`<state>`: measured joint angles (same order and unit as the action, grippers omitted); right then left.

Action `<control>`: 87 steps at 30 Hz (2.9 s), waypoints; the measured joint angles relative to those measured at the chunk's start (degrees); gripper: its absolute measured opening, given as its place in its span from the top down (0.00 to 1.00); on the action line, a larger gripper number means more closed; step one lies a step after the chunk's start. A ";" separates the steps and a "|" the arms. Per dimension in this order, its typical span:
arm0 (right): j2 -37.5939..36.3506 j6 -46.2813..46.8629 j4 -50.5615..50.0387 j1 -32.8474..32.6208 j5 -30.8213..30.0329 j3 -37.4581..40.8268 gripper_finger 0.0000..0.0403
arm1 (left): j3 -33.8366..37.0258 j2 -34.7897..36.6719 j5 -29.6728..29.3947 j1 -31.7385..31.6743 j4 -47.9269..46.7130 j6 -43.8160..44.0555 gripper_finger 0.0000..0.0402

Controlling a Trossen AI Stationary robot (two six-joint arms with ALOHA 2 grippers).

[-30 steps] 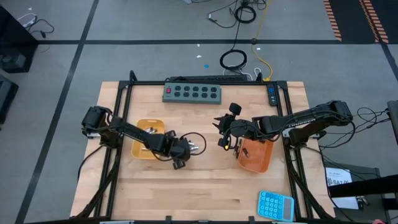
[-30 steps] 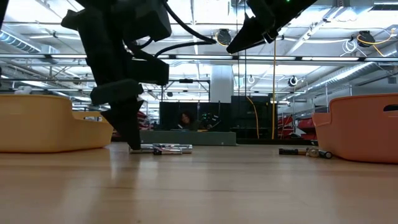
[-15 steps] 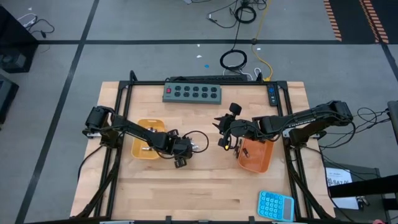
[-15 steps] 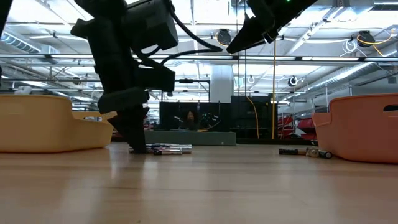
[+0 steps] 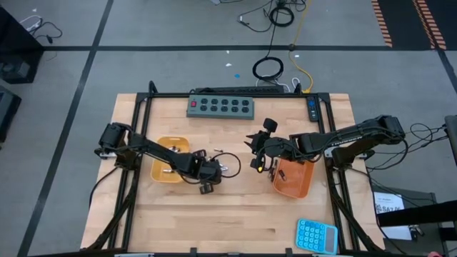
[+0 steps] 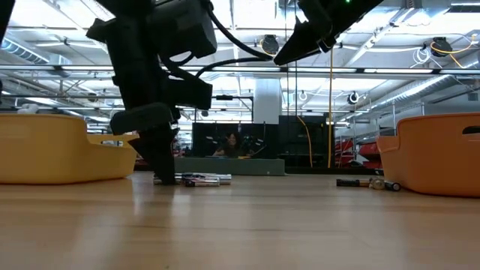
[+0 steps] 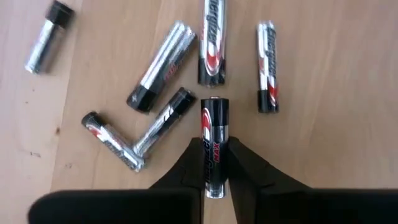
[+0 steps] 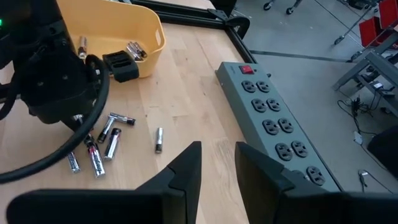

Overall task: Sort batteries
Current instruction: Put the silver battery into the yellow bin

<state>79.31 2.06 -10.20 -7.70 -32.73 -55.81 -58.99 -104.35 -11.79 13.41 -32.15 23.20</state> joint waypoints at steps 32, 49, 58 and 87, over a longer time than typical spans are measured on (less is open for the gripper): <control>37.47 -5.13 -1.96 22.11 28.42 -24.66 0.77 | 13.62 25.44 -7.93 4.43 -25.89 22.92 0.57; 43.32 -3.73 -9.33 25.07 31.36 -29.03 0.77 | 13.66 27.55 -20.64 10.14 -18.67 16.89 0.55; 45.75 -3.58 -7.46 25.45 30.10 -29.14 0.77 | 13.66 27.55 -20.68 10.14 -17.49 15.39 0.55; 40.94 -12.29 -25.91 24.13 26.63 -32.25 0.66 | 13.66 27.55 -21.17 10.84 -7.69 7.89 0.55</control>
<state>120.25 -10.23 -36.11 16.43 -6.10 -88.06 -45.32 -76.79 -32.96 24.25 -39.84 31.09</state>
